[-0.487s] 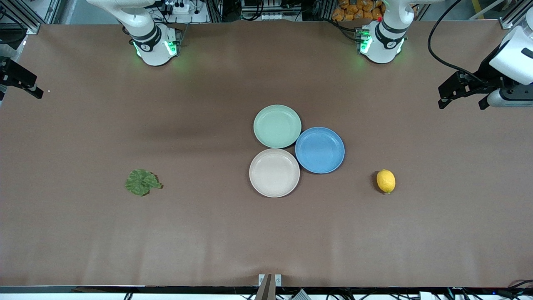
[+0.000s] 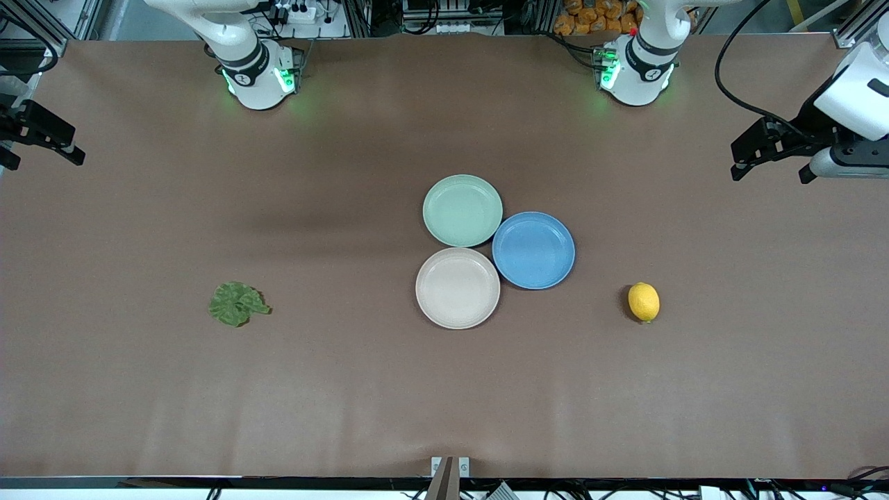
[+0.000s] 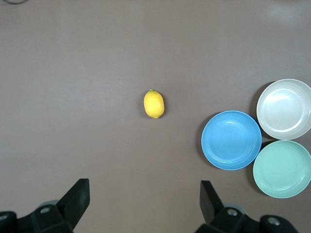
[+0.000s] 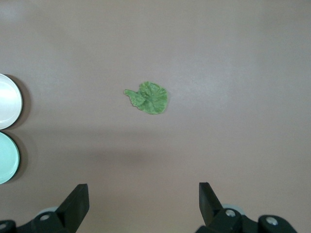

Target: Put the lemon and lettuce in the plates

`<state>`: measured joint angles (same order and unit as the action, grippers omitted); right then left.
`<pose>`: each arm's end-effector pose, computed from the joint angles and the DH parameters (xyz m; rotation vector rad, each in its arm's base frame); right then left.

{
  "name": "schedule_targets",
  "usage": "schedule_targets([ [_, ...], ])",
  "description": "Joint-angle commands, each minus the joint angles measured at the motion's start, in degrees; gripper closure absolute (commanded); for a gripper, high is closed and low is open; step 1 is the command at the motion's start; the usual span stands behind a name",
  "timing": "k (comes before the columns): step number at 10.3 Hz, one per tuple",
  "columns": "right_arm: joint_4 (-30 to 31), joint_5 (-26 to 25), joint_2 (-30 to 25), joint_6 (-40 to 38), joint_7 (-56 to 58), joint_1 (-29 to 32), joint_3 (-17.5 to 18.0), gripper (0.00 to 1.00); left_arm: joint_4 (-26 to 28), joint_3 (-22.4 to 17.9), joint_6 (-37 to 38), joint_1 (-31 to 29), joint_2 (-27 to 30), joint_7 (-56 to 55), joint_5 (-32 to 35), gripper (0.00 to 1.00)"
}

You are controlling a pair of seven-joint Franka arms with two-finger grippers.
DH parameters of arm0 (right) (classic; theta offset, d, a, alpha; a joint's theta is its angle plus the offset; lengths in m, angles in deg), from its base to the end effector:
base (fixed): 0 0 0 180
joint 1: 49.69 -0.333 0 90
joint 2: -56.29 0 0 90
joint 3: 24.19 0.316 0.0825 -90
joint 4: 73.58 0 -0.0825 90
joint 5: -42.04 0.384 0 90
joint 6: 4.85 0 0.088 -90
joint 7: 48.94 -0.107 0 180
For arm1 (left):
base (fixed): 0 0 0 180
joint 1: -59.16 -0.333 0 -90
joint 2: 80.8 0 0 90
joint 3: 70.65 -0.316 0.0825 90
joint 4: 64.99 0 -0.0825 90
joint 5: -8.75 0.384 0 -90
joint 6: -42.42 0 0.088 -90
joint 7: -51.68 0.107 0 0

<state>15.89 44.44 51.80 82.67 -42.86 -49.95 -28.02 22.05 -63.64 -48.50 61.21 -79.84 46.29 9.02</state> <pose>0.5247 -0.0297 0.6673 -3.0967 -0.0722 -0.0743 0.5445 -0.0870 0.6596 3.1333 -0.1003 0.1326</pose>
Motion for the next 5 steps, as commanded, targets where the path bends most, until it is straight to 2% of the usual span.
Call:
schedule_targets([
  [1, 3.3, 0.3, -1.5, 1.5, 0.8, 0.7, 1.4, 0.0, -1.3, 0.0, 0.6, -0.6, -0.6, 2.1, -1.1, 0.0],
  [5, 4.4, 0.2, -1.7, 2.1, 0.8, 0.6, 1.7, 0.0, -1.1, 0.0, 0.6, -0.2, -1.1, 2.0, -1.0, 0.0],
])
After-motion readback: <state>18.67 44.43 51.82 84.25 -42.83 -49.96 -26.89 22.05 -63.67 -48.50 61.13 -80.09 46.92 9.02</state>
